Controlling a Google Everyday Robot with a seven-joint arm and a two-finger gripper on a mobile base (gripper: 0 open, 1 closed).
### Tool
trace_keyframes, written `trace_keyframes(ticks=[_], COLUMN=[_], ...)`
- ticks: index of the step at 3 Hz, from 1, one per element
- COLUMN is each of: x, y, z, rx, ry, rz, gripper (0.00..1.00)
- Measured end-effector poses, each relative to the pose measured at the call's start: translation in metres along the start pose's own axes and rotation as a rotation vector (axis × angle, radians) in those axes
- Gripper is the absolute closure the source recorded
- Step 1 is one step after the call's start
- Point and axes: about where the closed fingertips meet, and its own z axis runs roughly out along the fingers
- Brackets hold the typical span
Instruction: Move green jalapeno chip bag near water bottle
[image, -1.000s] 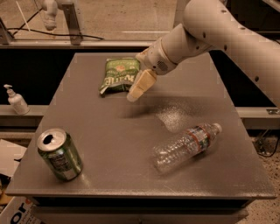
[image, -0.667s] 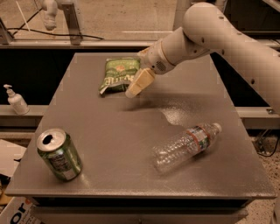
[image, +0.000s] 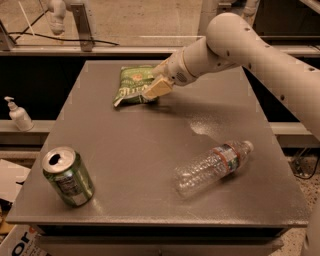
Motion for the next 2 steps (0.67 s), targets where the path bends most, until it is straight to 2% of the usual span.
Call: trace_keyframes(ticks=[2], x=[0.0050], y=[0.0048], z=[0.0229], rx=[0.004], ry=[-0.031], rz=[0.021], gripper=[0.87])
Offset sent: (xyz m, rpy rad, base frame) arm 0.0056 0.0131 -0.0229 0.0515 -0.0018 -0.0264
